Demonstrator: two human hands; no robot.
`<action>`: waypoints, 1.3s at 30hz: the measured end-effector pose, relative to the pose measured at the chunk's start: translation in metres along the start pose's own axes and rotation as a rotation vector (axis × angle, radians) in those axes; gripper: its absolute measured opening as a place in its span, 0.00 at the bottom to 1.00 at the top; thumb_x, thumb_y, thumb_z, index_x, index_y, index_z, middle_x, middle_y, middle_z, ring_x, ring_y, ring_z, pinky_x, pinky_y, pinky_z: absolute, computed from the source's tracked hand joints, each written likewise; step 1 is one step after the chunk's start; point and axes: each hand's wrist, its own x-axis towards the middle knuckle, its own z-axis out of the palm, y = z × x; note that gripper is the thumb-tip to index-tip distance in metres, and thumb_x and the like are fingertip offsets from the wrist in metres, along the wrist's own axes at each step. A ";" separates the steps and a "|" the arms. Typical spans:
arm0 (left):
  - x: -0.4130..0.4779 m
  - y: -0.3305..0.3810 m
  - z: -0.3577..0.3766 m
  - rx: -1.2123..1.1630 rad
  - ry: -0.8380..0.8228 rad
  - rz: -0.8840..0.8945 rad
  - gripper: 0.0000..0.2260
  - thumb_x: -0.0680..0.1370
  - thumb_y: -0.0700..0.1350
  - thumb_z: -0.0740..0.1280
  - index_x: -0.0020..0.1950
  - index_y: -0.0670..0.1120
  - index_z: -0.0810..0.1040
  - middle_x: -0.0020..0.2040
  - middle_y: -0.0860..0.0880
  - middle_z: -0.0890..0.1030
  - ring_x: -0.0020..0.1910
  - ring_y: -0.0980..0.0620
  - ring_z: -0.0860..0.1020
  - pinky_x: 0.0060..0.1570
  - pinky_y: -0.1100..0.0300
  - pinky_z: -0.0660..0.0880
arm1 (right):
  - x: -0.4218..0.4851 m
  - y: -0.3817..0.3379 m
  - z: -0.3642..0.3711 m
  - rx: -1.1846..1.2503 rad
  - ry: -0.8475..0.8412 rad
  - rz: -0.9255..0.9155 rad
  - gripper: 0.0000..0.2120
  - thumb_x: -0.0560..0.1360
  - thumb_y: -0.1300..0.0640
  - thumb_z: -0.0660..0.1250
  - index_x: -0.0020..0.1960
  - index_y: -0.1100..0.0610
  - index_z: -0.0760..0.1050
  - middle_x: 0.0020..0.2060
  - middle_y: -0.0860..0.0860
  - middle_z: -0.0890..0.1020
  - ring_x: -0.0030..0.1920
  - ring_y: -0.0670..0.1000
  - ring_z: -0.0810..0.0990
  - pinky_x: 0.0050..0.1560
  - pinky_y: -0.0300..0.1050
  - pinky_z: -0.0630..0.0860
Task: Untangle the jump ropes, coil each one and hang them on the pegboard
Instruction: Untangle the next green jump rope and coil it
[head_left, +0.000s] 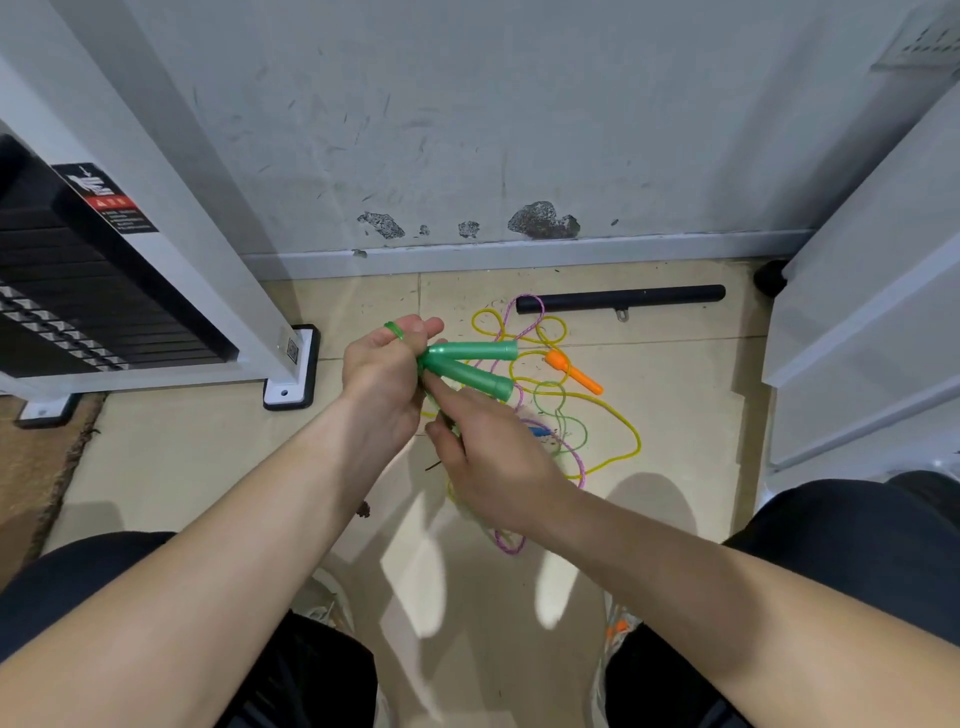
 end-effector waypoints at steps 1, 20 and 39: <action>0.000 0.004 0.000 -0.024 -0.019 -0.033 0.07 0.81 0.34 0.63 0.58 0.40 0.73 0.54 0.44 0.83 0.48 0.48 0.80 0.44 0.59 0.78 | 0.001 0.002 -0.002 -0.014 0.015 0.004 0.24 0.83 0.54 0.59 0.78 0.52 0.63 0.53 0.54 0.78 0.57 0.56 0.75 0.57 0.55 0.72; -0.015 0.029 -0.028 0.609 -0.526 -0.004 0.09 0.78 0.32 0.67 0.55 0.42 0.78 0.46 0.49 0.87 0.42 0.53 0.84 0.40 0.58 0.82 | 0.028 0.045 -0.078 0.405 -0.119 0.348 0.11 0.76 0.52 0.73 0.39 0.57 0.83 0.28 0.47 0.76 0.33 0.48 0.69 0.36 0.44 0.65; -0.004 -0.006 -0.021 1.082 -0.260 0.796 0.10 0.77 0.32 0.66 0.58 0.42 0.76 0.51 0.47 0.83 0.47 0.48 0.83 0.48 0.57 0.79 | 0.019 0.011 -0.049 0.582 0.080 0.431 0.10 0.79 0.61 0.65 0.48 0.51 0.83 0.34 0.47 0.82 0.28 0.47 0.73 0.33 0.41 0.74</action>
